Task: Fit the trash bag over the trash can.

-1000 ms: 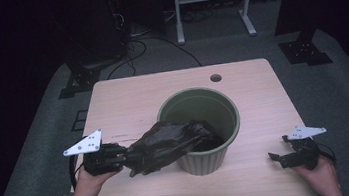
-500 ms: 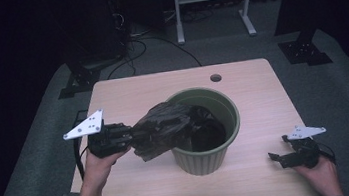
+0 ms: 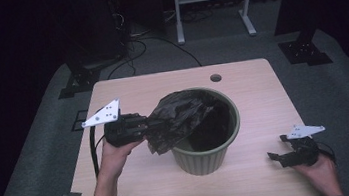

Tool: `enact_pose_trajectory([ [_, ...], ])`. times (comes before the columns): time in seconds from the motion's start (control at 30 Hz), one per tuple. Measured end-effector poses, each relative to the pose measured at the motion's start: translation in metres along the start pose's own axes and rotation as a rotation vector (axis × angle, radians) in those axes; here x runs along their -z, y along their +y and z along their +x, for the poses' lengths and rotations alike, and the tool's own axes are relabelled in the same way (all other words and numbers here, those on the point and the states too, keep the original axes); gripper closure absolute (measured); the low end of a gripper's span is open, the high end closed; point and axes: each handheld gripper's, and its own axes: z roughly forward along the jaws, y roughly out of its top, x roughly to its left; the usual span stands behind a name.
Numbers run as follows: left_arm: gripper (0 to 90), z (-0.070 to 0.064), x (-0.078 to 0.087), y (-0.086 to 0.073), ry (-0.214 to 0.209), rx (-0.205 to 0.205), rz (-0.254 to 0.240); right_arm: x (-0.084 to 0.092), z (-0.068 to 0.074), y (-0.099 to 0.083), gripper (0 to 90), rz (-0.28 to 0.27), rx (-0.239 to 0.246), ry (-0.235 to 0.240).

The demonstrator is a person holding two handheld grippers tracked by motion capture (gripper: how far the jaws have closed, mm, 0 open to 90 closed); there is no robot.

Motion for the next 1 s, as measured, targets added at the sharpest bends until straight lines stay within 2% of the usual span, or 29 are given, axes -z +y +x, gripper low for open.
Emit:
enact_pose_trajectory([
  [0.17,80.2,0.000,-0.002,-0.003,-0.012,0.006,0.009,0.005,-0.001,0.006,13.0,-0.059,0.021,0.025],
  [0.3,79.9,0.000,-0.002,-0.004,-0.021,0.006,0.016,0.012,-0.003,0.015,12.9,-0.126,0.035,0.073],
  [0.37,80.0,0.001,-0.003,-0.004,-0.026,0.009,0.018,0.014,-0.004,0.020,12.9,-0.153,0.028,0.113],
  [0.53,79.9,0.001,-0.002,-0.004,-0.027,0.009,0.019,0.025,-0.005,0.036,13.1,-0.212,0.038,0.153],
  [0.57,80.0,0.002,-0.002,-0.004,-0.029,0.012,0.016,0.027,-0.006,0.040,13.1,-0.232,0.037,0.173],
  [0.87,80.0,0.004,-0.001,-0.005,-0.026,0.018,0.017,0.038,-0.004,0.066,14.1,-0.297,0.059,0.249],
  [1.0,79.9,0.005,-0.002,-0.005,-0.026,0.022,0.017,0.045,0.000,0.081,15.1,-0.331,0.084,0.277],
])
